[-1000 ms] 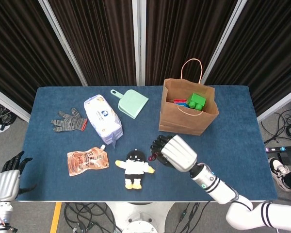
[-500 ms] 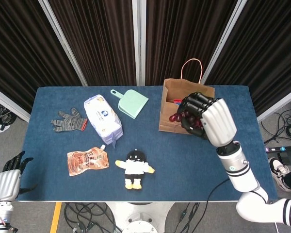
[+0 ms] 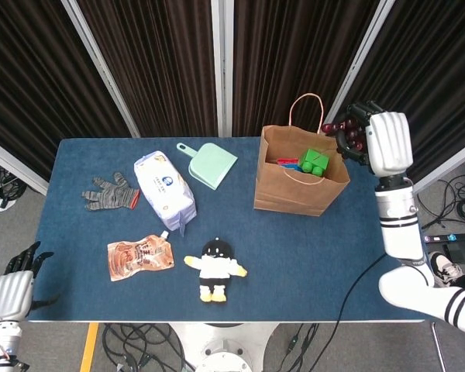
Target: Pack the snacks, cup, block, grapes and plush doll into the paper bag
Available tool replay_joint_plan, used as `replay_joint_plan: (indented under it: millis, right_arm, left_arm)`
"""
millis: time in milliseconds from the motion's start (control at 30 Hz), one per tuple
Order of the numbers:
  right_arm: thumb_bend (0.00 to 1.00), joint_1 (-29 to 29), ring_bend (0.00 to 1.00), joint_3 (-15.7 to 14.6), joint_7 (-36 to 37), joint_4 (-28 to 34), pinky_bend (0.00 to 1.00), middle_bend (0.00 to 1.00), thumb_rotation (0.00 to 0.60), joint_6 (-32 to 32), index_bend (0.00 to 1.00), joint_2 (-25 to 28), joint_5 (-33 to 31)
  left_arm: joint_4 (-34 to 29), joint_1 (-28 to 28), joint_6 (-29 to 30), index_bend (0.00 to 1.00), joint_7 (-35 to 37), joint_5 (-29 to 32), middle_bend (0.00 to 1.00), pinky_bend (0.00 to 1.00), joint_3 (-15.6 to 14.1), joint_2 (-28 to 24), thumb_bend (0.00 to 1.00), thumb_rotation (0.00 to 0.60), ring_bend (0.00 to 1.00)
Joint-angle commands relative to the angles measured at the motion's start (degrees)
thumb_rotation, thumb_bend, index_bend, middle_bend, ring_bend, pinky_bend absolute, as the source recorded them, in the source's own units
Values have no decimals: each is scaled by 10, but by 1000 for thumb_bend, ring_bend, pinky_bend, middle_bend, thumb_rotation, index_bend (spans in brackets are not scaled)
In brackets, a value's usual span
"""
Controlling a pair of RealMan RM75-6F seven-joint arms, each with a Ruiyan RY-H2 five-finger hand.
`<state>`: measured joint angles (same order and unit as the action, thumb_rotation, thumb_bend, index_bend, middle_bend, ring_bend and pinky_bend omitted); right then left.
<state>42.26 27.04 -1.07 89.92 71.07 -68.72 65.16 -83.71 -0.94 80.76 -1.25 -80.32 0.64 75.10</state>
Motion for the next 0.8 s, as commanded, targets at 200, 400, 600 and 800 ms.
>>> replay_joint_plan:
  millis: [200, 400, 600, 800]
  right_arm:
    - [369, 41, 386, -32, -25, -73, 679, 531, 600, -79, 553, -58, -28]
    - [23, 49, 0, -49, -23, -46, 175, 102, 600, -153, 0, -37, -50]
    - [0, 34, 0, -41, 8, -20, 82, 24, 600, -109, 0, -28, -8]
    - [0, 9, 0, -40, 74, 32, 54, 59, 600, -19, 0, -13, 108]
  left_arm:
    - [-2, 0, -1, 271, -2, 3, 156, 134, 0, -1, 119, 600, 111]
    - [-1, 3, 0, 271, 0, 5, 156, 134, -1, 0, 120, 600, 111]
    - [2, 2, 0, 271, 4, 3, 156, 134, -1, 2, 119, 600, 111]
    - [2, 2, 3, 271, 4, -1, 156, 134, -1, 1, 120, 600, 111]
